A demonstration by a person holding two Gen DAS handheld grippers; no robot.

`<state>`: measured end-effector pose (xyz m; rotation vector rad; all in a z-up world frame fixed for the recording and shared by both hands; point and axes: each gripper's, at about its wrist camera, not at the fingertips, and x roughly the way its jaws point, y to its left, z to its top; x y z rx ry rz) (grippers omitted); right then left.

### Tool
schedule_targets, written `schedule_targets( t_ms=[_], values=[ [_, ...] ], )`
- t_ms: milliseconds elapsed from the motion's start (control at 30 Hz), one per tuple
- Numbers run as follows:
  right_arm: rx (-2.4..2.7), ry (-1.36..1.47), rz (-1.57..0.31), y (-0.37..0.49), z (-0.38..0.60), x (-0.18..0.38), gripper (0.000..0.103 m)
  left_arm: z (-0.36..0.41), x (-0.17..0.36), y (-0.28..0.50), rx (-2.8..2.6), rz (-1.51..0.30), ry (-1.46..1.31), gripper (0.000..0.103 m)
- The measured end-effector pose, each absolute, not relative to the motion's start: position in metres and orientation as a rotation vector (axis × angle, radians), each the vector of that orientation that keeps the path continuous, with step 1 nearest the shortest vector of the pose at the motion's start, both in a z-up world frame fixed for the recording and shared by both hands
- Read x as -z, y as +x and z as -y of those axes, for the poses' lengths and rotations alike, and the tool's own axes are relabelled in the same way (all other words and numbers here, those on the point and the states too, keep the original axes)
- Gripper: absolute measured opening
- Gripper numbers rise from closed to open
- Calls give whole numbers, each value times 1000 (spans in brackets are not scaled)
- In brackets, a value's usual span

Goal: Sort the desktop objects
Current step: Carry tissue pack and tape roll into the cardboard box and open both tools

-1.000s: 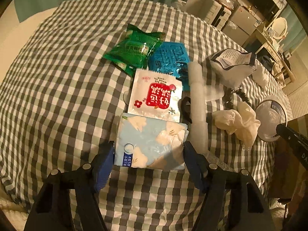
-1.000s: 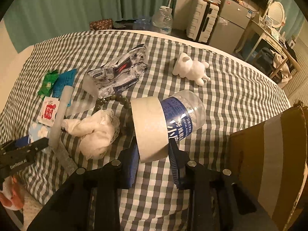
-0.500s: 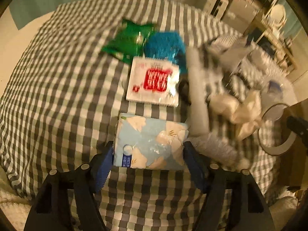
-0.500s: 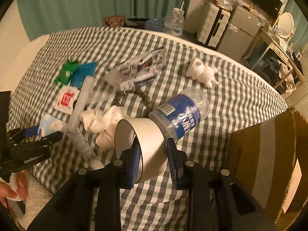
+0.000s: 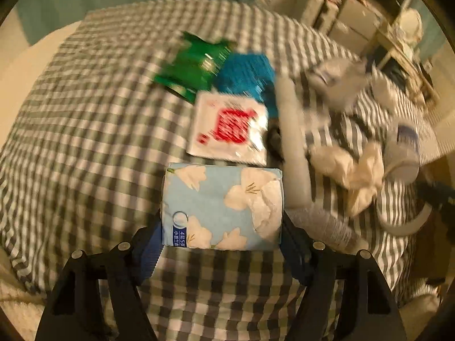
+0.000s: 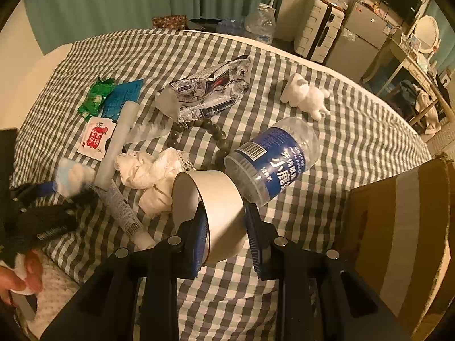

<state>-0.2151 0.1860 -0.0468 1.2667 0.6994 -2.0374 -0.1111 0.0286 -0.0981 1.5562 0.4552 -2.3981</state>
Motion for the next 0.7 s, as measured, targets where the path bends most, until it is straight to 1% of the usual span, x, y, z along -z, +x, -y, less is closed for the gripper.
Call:
schedule_targets(
  t_ms=[200,333,533,700],
  values=[
    [2025,1251,-679,-207,-189,30,26,-23,51,-84,2469,-489,1332,75],
    [2015,1209,-640,-196,-196,2,26,-35,8,-81,2564,-495,1187,75],
    [2001,1156,-560,-177,-219,-53,26,-84,-41,-85,2696,-387,1124,75],
    [2054,1139,-487,-181,-259,-98,26,-127,-80,-86,2781,-371,1118,75]
  ],
)
